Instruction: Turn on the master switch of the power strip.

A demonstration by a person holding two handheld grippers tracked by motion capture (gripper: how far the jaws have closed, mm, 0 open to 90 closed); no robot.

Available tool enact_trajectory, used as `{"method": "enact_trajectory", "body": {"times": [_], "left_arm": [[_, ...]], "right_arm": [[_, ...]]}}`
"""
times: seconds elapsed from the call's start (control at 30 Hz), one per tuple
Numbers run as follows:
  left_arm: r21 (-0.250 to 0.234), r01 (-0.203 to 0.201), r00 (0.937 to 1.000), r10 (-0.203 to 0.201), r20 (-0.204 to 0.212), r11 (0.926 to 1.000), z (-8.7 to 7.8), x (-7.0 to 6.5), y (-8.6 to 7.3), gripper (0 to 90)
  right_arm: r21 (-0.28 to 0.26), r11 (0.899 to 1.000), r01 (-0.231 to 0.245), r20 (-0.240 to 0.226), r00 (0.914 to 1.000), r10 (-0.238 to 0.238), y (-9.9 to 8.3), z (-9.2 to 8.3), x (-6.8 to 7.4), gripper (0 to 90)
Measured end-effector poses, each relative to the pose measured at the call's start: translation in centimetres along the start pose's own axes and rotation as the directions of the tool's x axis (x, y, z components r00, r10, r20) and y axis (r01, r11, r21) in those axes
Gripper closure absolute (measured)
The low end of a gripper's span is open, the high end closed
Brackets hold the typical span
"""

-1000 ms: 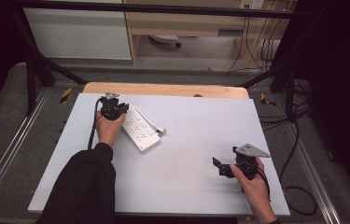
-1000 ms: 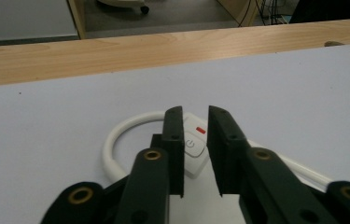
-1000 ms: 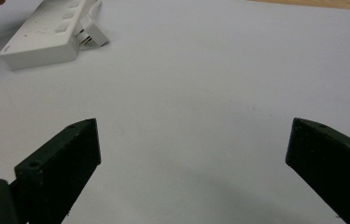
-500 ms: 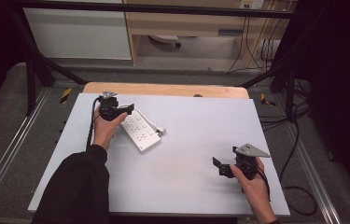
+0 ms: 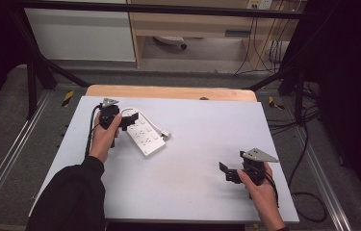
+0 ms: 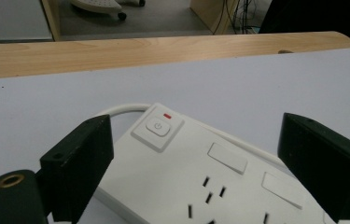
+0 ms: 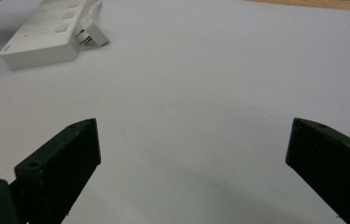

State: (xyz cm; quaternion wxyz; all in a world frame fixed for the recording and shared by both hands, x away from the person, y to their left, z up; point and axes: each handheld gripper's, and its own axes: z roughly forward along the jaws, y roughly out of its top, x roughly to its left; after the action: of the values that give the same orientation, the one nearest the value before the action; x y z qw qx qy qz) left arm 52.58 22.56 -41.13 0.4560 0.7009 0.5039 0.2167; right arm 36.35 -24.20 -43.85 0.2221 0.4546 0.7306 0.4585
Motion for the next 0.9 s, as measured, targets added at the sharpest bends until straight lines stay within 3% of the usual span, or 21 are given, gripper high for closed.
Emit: {"method": "enact_trajectory", "body": {"times": [0.13, 0.57, 0.9], "left_arm": [[0.014, -0.007, 0.9999, 0.007, 0.009, 0.9999, -0.8, -0.3, -0.2, 10.4], [-0.014, -0.016, 0.9973, 0.017, 0.072, 0.9998, -4.5, -1.7, -1.4, 10.5], [-0.029, -0.025, 0.9949, 0.028, 0.097, 0.9993, -7.0, -2.6, -2.8, 9.2]], "right_arm": [[0.000, 1.000, 0.000, 0.000, 1.0000, 0.000, 0.0, 0.0, 0.0, 3.5], [0.002, 1.000, 0.002, 0.000, 1.0000, -0.002, 0.0, 0.0, 0.0, 3.5], [0.004, 1.000, 0.000, 0.001, 1.0000, 0.000, 0.0, 0.0, 0.0, 3.5]]}}
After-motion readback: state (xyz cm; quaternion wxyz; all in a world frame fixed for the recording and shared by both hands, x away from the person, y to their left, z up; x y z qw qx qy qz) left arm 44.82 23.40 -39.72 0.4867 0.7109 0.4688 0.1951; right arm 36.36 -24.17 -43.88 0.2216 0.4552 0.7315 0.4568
